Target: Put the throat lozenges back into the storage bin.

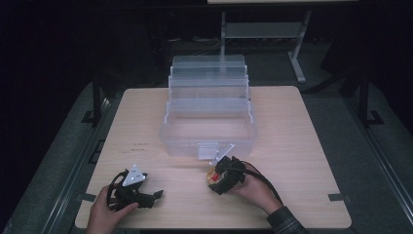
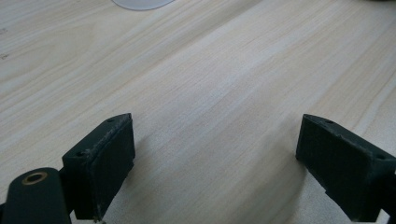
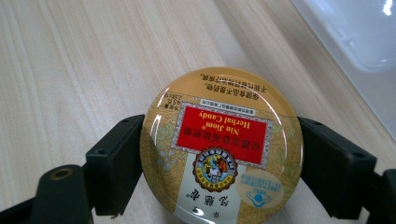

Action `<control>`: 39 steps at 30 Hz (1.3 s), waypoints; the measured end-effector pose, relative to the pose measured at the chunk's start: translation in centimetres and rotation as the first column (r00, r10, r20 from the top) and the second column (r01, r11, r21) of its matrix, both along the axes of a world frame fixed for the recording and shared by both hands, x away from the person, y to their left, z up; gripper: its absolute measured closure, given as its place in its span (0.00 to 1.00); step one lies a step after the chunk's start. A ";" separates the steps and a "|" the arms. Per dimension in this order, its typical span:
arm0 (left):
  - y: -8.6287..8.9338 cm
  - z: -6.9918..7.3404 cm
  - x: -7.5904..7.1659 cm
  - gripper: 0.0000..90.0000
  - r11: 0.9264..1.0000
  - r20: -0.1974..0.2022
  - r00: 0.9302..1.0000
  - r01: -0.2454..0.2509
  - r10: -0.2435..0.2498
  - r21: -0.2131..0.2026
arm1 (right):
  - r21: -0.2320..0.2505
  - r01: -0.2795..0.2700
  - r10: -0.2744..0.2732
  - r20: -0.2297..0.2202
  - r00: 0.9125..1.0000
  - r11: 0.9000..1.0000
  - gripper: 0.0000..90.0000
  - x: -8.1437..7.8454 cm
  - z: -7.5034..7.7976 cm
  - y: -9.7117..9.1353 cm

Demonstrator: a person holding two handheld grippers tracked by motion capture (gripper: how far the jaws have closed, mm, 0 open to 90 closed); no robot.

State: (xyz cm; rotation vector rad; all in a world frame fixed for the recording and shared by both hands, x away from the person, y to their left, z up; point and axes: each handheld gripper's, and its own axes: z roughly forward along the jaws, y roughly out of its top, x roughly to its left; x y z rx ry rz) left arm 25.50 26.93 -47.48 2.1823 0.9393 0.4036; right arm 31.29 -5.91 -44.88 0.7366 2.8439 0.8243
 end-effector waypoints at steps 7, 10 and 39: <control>0.0 0.0 0.0 0.12 1.000 0.000 1.000 0.000 0.000 0.000 | -0.001 -0.004 0.004 0.003 1.000 1.000 0.22 -0.2 0.5 -0.4; 0.0 0.0 0.0 0.12 1.000 0.001 1.000 0.001 -0.001 0.002 | 0.003 -0.004 0.004 0.004 1.000 1.000 0.22 -0.3 0.7 -0.7; 0.0 0.0 0.0 0.12 1.000 0.000 1.000 0.000 0.000 0.000 | 0.028 0.047 -0.048 0.029 0.998 0.999 0.22 -0.6 3.0 -4.0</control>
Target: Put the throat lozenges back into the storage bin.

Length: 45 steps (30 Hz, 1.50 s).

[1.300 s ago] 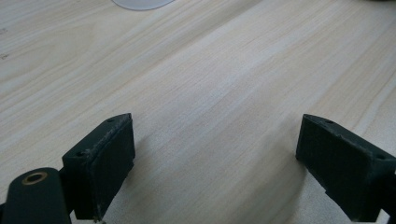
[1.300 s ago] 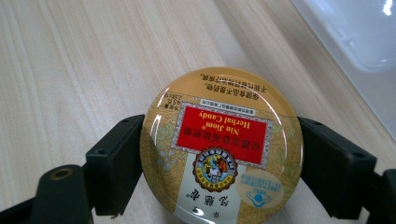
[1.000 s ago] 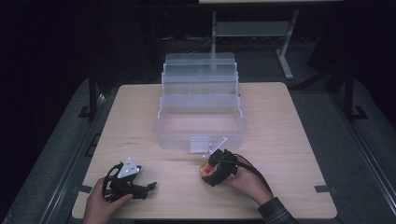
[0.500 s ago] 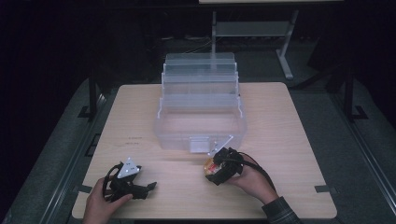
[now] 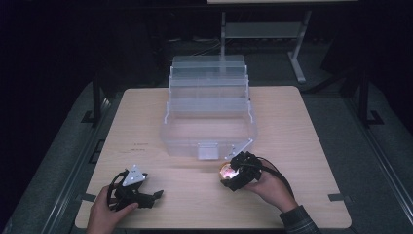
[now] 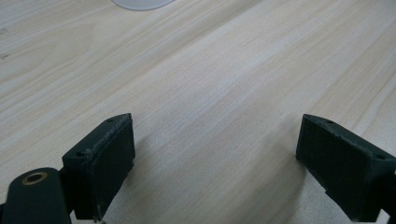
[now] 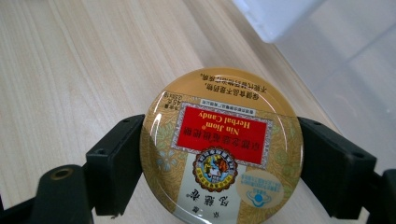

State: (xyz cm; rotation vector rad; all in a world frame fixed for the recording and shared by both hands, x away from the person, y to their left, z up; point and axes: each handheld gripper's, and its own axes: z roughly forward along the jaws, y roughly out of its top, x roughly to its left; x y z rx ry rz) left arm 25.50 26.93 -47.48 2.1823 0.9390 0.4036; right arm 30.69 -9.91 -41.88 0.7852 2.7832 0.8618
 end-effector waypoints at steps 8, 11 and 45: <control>0.0 0.0 0.0 0.12 1.000 0.000 1.000 0.000 0.000 0.000 | 0.007 0.029 -0.029 0.007 1.000 1.000 0.22 0.0 0.5 -1.2; 0.0 0.0 0.0 0.12 1.000 0.001 1.000 0.001 -0.001 0.002 | 0.008 0.034 -0.034 0.009 0.999 0.999 0.22 0.0 0.8 -1.5; 0.0 0.0 0.0 0.12 1.000 0.001 1.000 0.000 0.000 0.001 | 0.044 0.139 -0.142 0.060 0.988 0.989 0.22 0.4 3.8 -6.4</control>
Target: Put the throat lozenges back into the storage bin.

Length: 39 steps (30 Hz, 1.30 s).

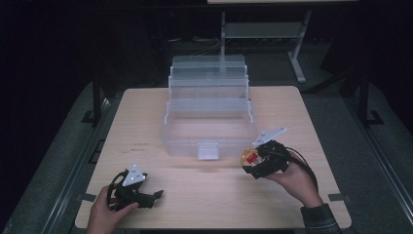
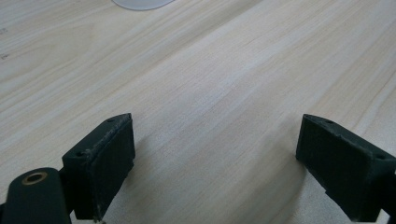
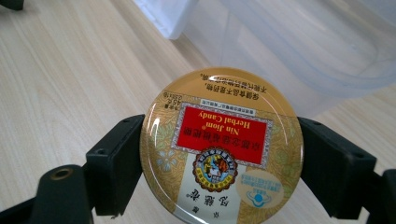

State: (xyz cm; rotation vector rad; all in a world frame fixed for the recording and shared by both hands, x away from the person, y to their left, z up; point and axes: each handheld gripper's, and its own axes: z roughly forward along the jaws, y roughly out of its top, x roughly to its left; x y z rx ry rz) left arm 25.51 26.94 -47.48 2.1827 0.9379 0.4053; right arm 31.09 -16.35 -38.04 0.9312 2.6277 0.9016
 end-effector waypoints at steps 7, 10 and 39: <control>0.0 0.0 0.0 0.12 1.000 0.001 1.000 -0.003 0.003 -0.004 | 0.014 0.030 -0.030 0.025 0.999 0.999 0.22 0.2 0.9 -1.2; 0.0 0.0 0.0 0.12 1.000 0.000 1.000 -0.002 0.002 -0.002 | 0.018 0.036 -0.037 0.029 0.999 0.999 0.22 0.3 1.1 -1.4; 0.0 0.0 0.0 0.12 1.000 -0.001 1.000 -0.001 0.001 -0.002 | 0.076 0.082 -0.087 0.067 0.994 0.994 0.22 4.6 3.6 -0.9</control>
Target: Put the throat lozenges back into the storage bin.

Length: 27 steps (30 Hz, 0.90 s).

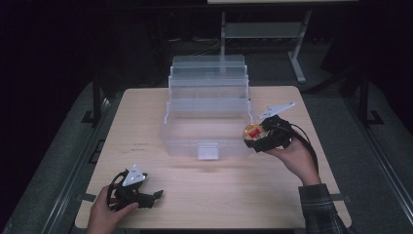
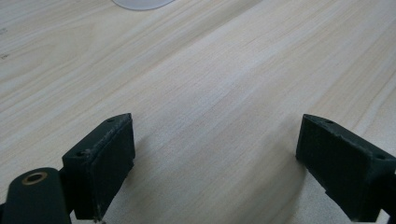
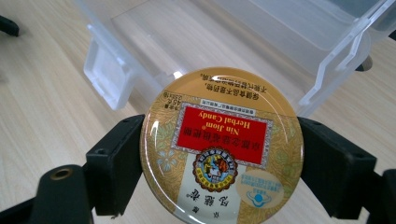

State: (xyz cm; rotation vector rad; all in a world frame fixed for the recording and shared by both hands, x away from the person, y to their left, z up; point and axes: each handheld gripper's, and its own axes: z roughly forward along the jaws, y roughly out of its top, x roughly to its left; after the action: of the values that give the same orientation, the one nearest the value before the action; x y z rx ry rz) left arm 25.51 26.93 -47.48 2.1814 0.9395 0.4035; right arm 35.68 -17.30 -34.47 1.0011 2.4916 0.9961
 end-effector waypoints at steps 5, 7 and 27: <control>0.0 0.0 0.0 0.12 1.000 -0.001 1.000 0.001 -0.001 0.001 | 0.000 0.004 -0.004 0.001 1.000 1.000 0.22 0.5 0.1 0.3; 0.0 0.0 0.0 0.12 1.000 0.001 1.000 0.001 -0.001 0.003 | -0.002 0.007 -0.007 0.000 1.000 1.000 0.22 0.8 0.0 0.4; 0.0 0.0 0.0 0.12 1.000 0.000 1.000 0.000 0.000 0.001 | -0.039 0.027 -0.028 -0.009 1.000 0.999 0.22 3.7 -1.4 2.4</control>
State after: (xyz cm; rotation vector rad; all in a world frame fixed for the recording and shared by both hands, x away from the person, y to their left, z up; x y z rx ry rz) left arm 25.50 26.93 -47.48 2.1824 0.9392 0.4039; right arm 39.40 -14.95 -35.83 1.0275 2.4879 0.9334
